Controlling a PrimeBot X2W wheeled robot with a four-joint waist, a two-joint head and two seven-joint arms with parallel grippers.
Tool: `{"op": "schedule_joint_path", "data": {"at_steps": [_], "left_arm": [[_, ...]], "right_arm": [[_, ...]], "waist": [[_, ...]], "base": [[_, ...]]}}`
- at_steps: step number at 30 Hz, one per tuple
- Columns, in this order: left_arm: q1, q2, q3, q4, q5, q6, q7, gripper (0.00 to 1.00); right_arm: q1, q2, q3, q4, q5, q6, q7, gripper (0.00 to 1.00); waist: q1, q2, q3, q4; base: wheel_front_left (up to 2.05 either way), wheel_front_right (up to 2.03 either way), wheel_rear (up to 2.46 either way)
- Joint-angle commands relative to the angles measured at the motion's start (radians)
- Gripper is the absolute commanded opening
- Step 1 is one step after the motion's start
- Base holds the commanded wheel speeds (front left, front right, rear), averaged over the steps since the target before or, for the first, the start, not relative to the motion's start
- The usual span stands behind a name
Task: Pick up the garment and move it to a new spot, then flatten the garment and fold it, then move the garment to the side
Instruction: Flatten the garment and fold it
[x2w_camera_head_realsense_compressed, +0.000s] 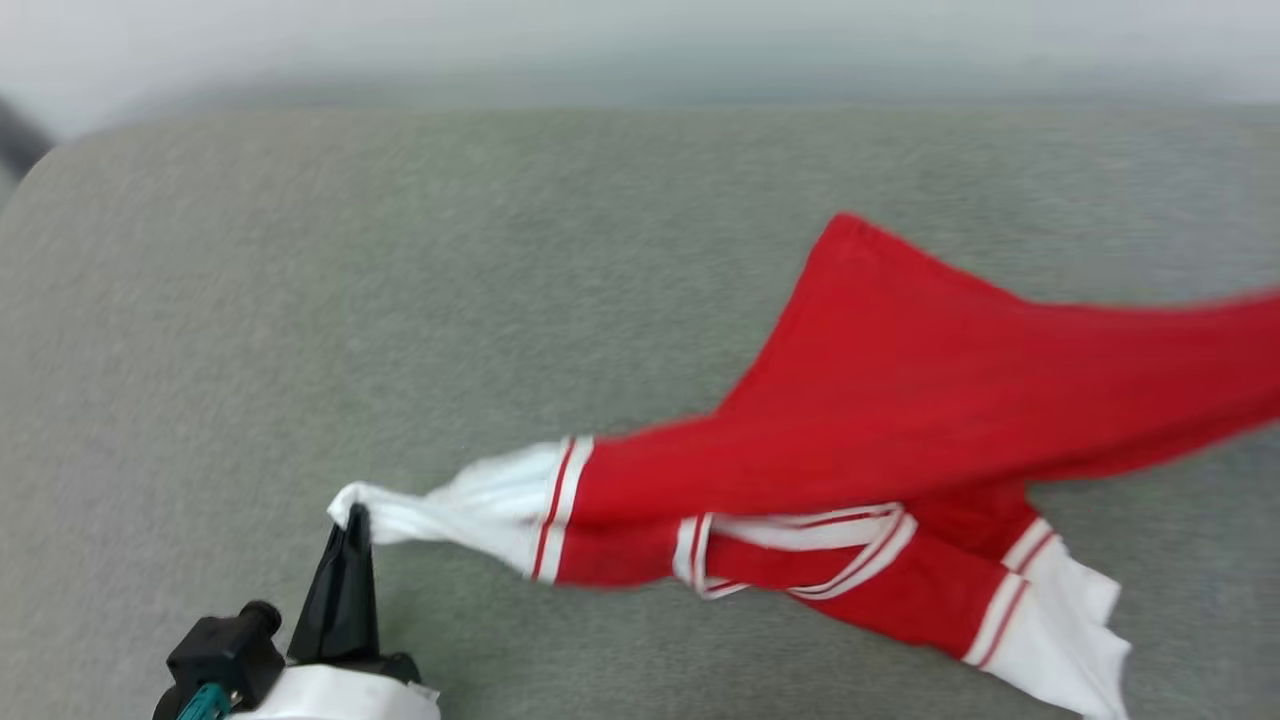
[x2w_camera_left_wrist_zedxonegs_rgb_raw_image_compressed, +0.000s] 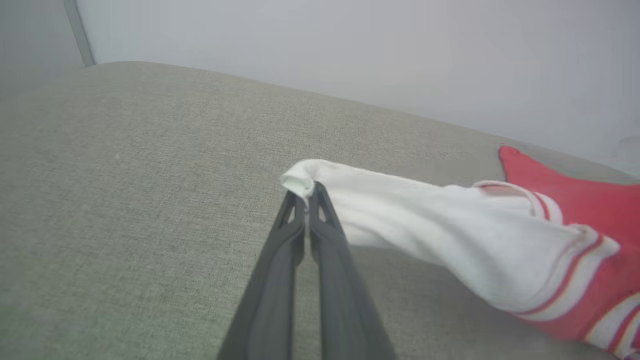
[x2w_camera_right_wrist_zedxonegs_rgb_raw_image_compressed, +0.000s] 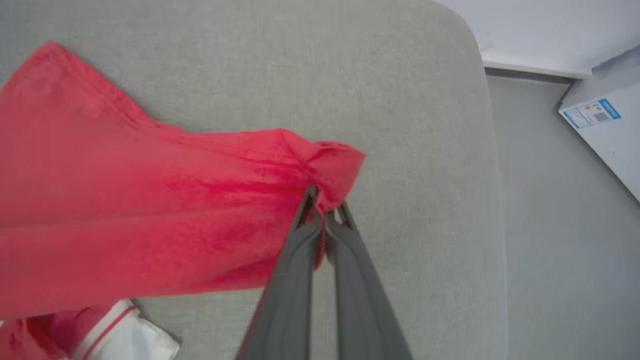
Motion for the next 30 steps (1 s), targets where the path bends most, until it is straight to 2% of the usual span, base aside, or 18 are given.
{"op": "schedule_joint_path", "data": {"at_steps": [1,3,8,12,13,14,17,23,26,30], "left_arm": [[0.029,0.011,0.013,-0.001,-0.007,0.009,0.007,0.0],[0.042,0.019,0.02,-0.004,-0.014,0.013,0.016,0.0],[0.071,0.037,0.029,-0.006,-0.021,0.023,0.046,0.0],[0.084,0.047,0.033,-0.008,-0.024,0.03,0.066,0.0],[0.084,0.048,0.033,-0.01,-0.025,0.032,0.07,0.0],[0.087,0.05,0.034,-0.012,-0.026,0.034,0.074,0.0],[0.091,0.058,0.028,-0.018,-0.016,0.04,0.087,0.0],[0.068,0.055,0.013,-0.049,-0.015,0.045,0.105,0.0],[0.05,0.051,-0.001,-0.07,-0.004,0.048,0.115,0.0],[0.028,0.048,-0.02,-0.087,0.005,0.046,0.122,0.0]], "right_arm": [[0.125,0.004,-0.04,-0.019,0.019,-0.001,0.005,0.0],[0.257,0.03,-0.085,-0.041,0.029,-0.001,-0.004,0.0],[0.55,0.142,-0.16,-0.044,0.058,-0.001,-0.016,0.0],[0.677,0.236,-0.179,-0.033,0.08,-0.001,-0.034,0.0],[0.692,0.255,-0.182,-0.037,0.085,-0.001,-0.046,0.36],[0.7,0.267,-0.181,-0.043,0.089,-0.001,-0.061,1.0],[0.695,0.273,-0.171,-0.086,0.098,-0.001,-0.147,1.0],[0.594,0.259,-0.174,-0.145,0.076,-0.001,-0.411,1.0],[0.516,0.265,-0.149,-0.145,0.072,-0.001,-0.461,1.0],[0.434,0.258,-0.113,-0.151,0.071,-0.001,-0.461,1.0]], "waist": [[0.0001,0.0,-0.088,-0.102],[0.0001,0.0,-0.102,-0.128],[0.0001,0.0,-0.122,-0.177],[0.0001,0.0,-0.128,-0.201],[0.0001,0.0,-0.127,-0.205],[0.0001,0.0,-0.126,-0.209],[0.0001,0.0,-0.12,-0.214],[0.0001,0.0,-0.082,-0.196],[0.0001,0.0,-0.057,-0.177],[0.0001,0.0,-0.027,-0.154]], "base": [[0.0,0.0,0.0],[0.0,0.0,0.0],[0.0,0.0,0.0],[0.0,0.0,0.0],[0.0,0.0,0.0],[0.0,0.0,0.0],[0.0,0.0,0.0],[0.0,0.0,0.0],[0.0,0.0,0.0],[0.0,0.0,0.0]]}}
